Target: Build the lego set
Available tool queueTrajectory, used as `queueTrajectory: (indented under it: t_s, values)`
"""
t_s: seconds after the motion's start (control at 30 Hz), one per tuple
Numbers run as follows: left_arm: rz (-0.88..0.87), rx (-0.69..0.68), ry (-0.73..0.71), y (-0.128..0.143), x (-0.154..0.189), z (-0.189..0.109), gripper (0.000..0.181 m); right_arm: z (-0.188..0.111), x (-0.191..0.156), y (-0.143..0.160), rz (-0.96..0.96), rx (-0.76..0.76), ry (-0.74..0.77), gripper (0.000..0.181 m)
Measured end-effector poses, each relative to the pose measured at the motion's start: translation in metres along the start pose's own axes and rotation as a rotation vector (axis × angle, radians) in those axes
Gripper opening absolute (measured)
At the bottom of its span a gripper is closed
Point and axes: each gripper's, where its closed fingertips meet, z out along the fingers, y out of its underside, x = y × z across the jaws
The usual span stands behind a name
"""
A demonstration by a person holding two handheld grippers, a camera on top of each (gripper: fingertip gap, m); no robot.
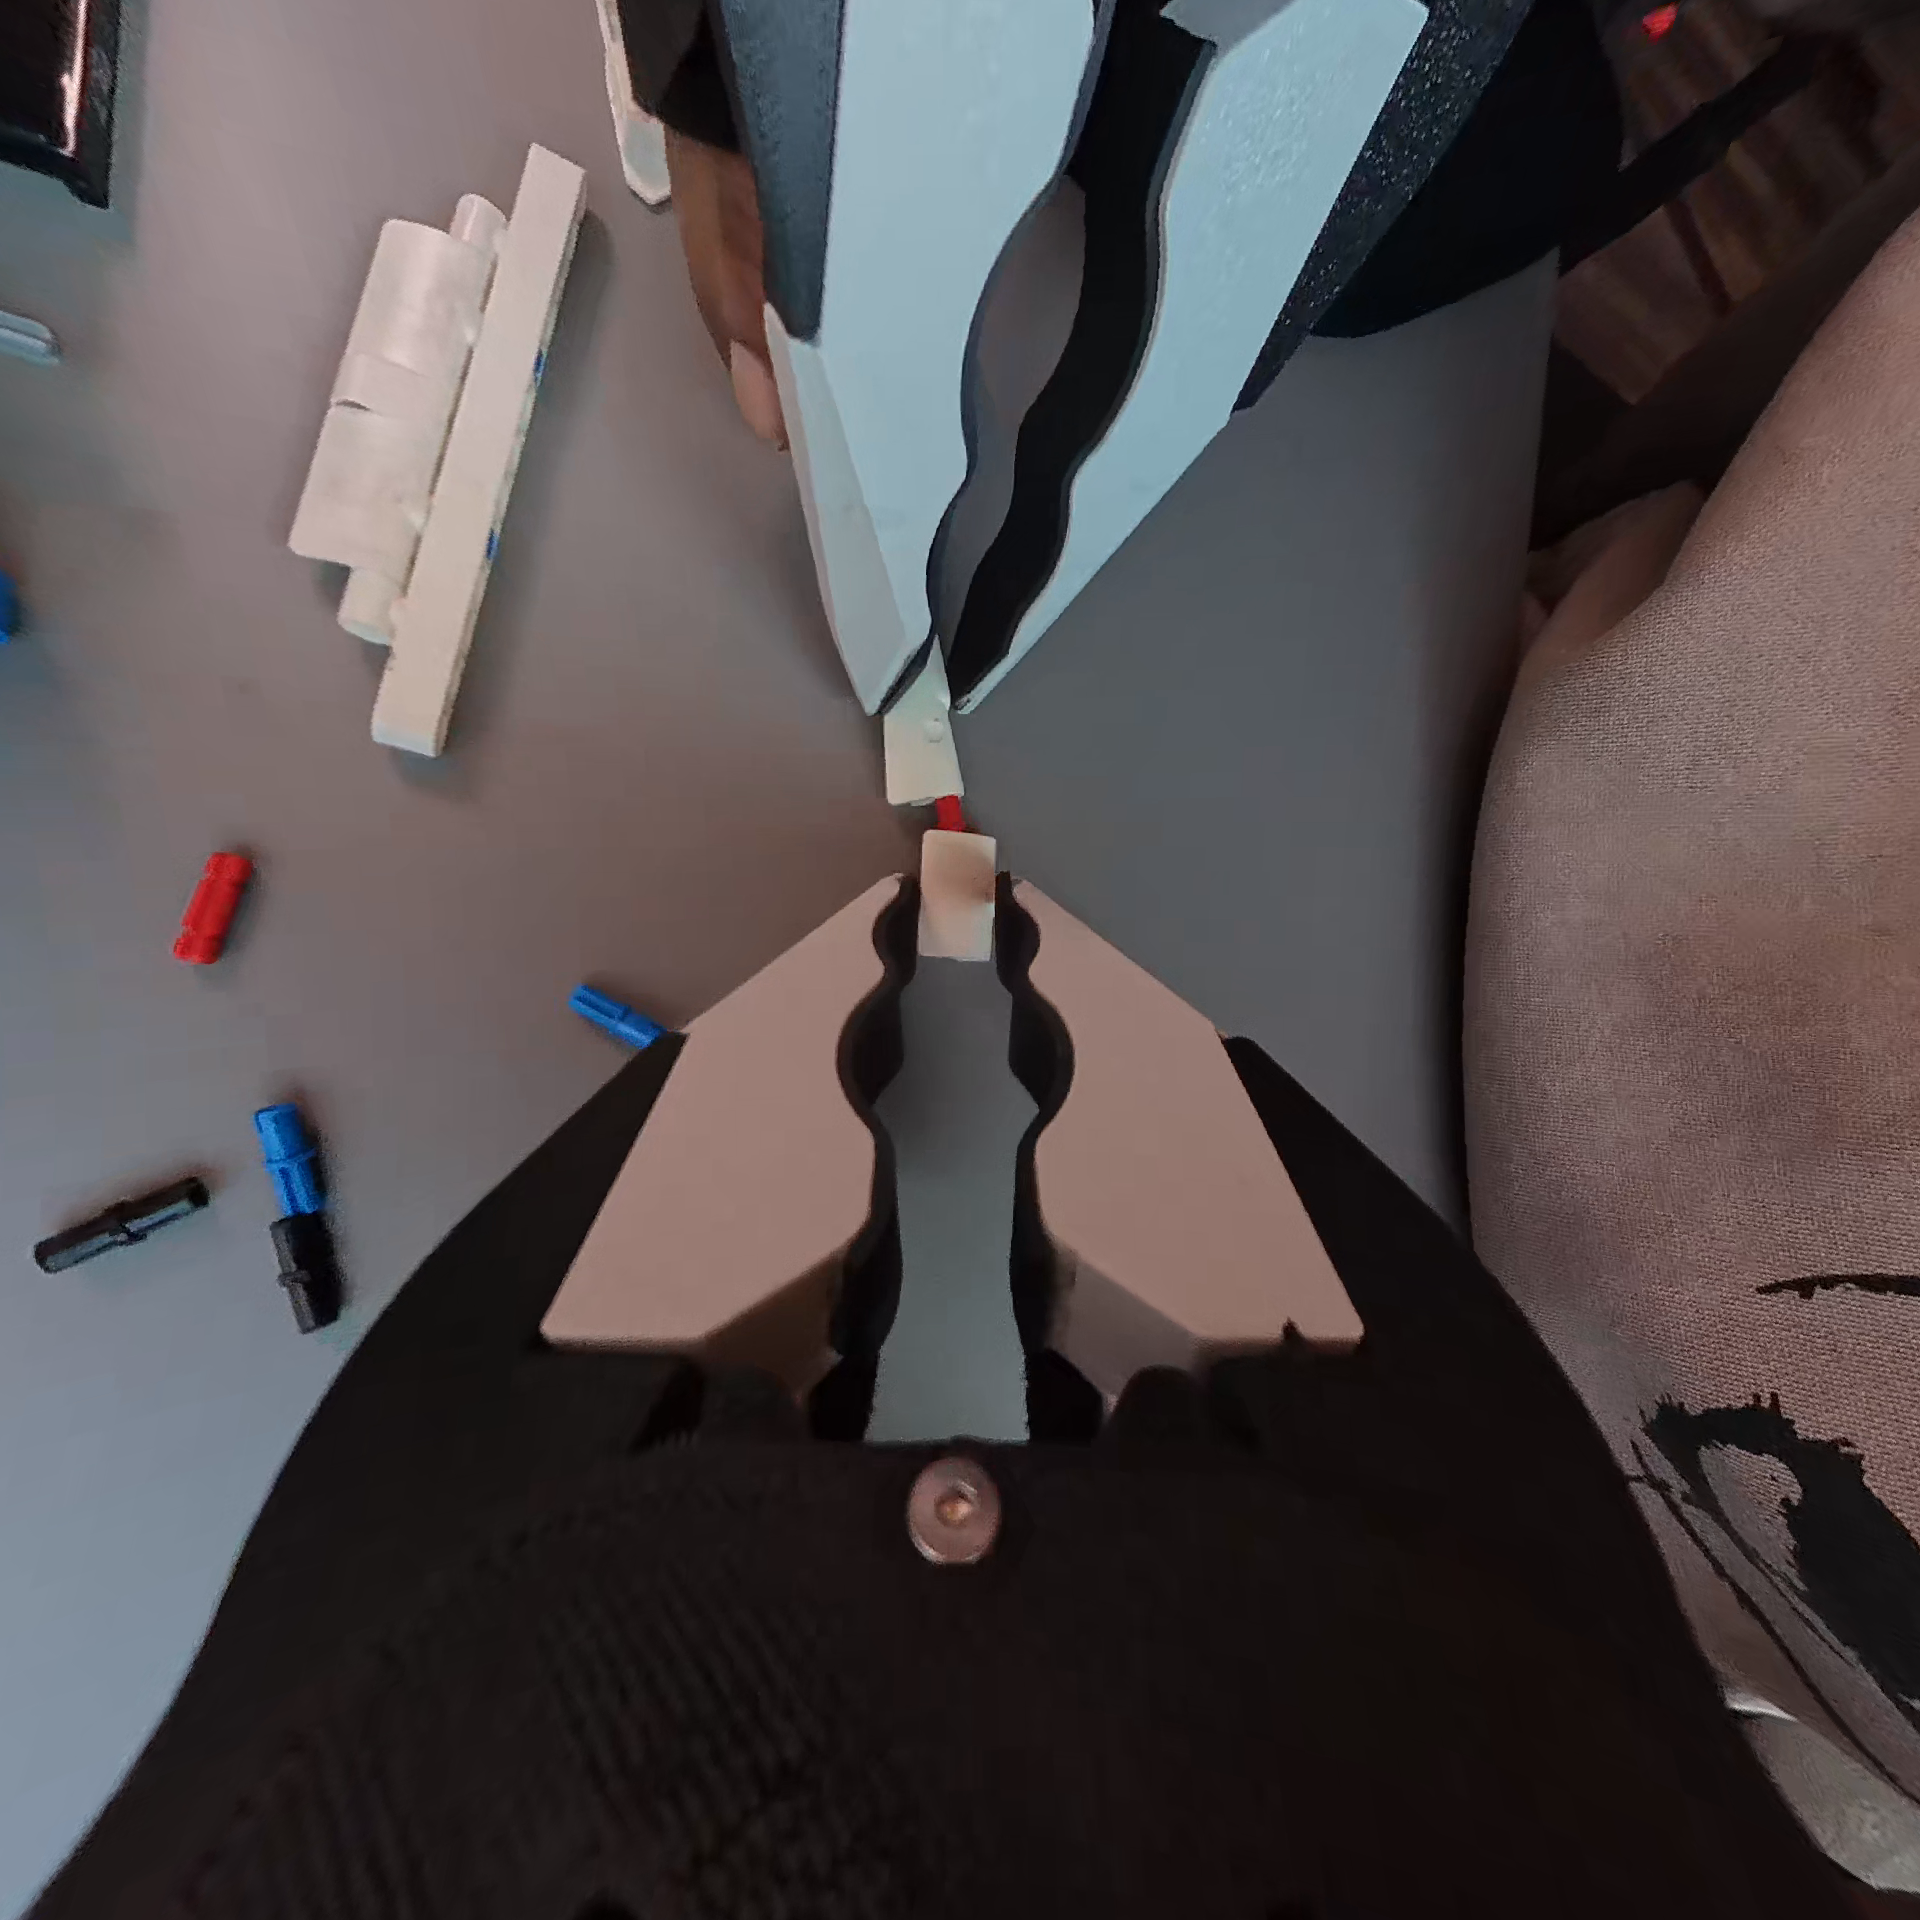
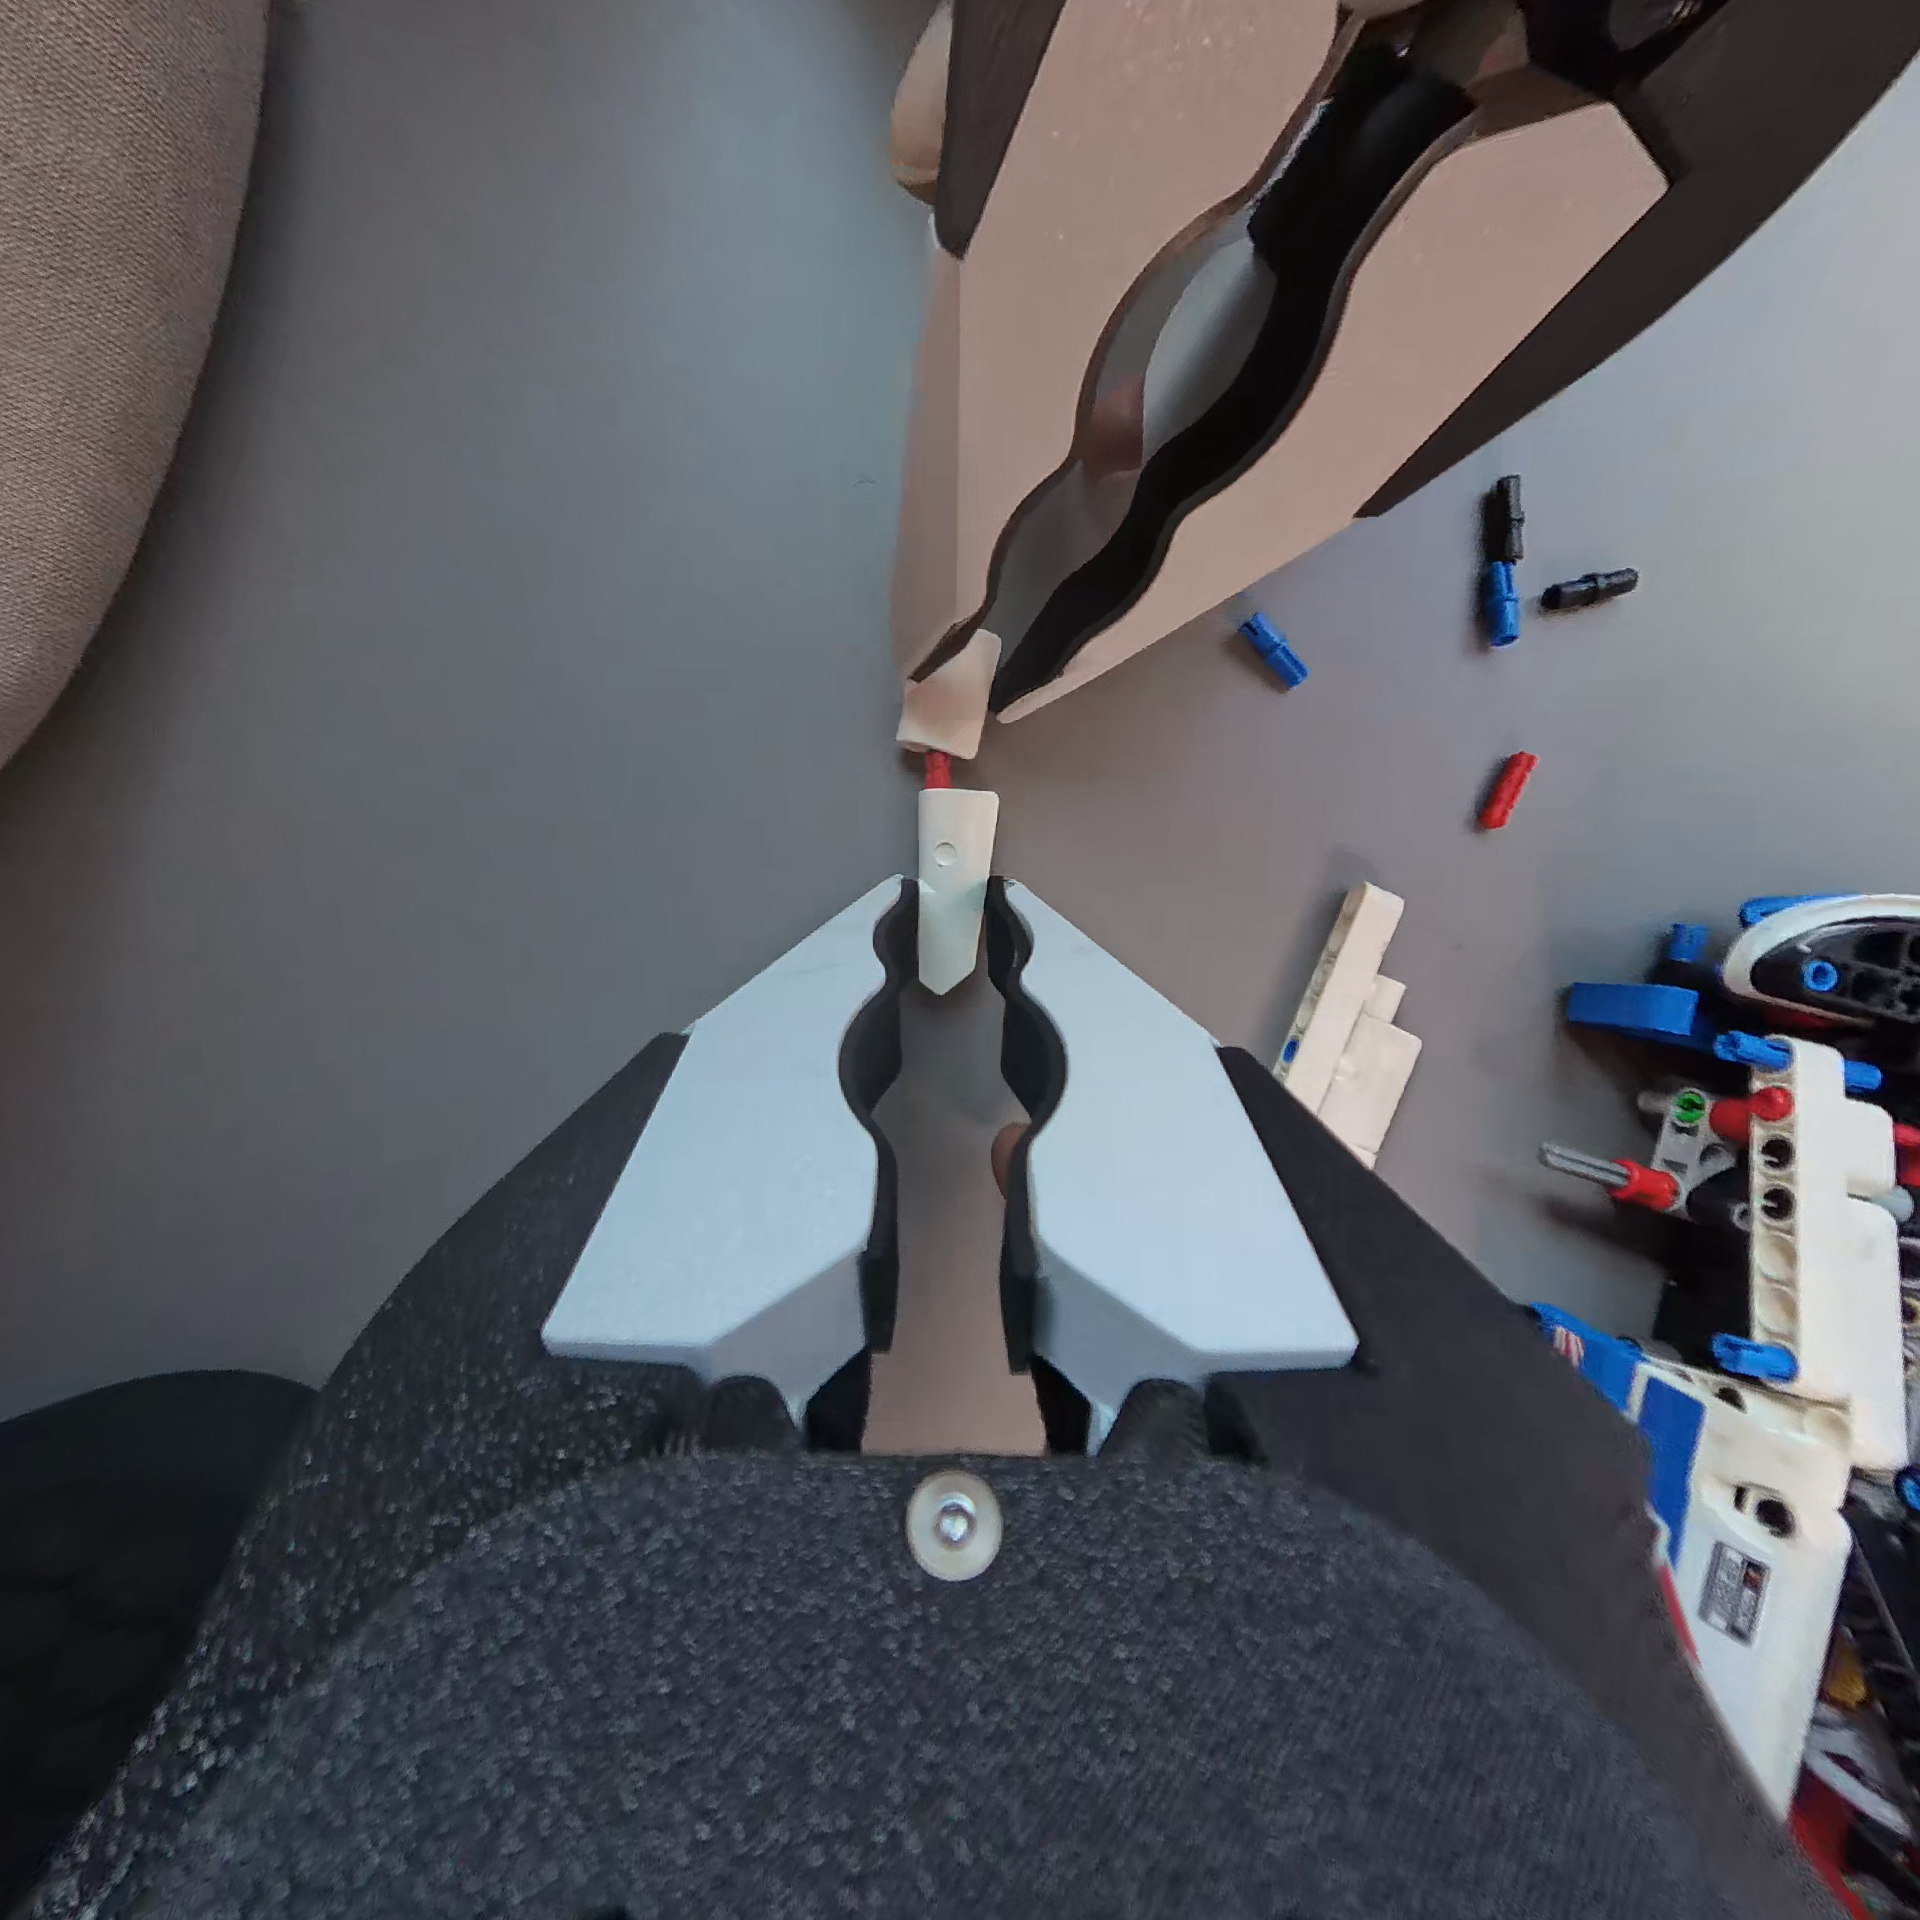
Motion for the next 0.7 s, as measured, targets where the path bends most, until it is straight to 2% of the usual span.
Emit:
queueTrajectory:
  t_s: [0.13,0.27,0.5,0.7]
  values:
    - [-0.008,0.025,-0.022,0.003,0.003,-0.006,0.015,-0.002,0.002,-0.004,-0.005,0.015,0.011,0.014]
    - [-0.024,0.044,-0.043,0.009,0.004,-0.011,0.018,-0.011,0.006,-0.005,0.043,0.041,0.084,0.017]
    - [0.013,0.057,-0.061,0.013,0.013,-0.005,0.020,-0.012,-0.022,0.007,0.159,0.002,0.081,0.011]
    - [0.050,0.044,-0.077,0.010,0.012,-0.002,0.020,-0.006,-0.007,0.014,0.206,-0.022,0.097,0.008]
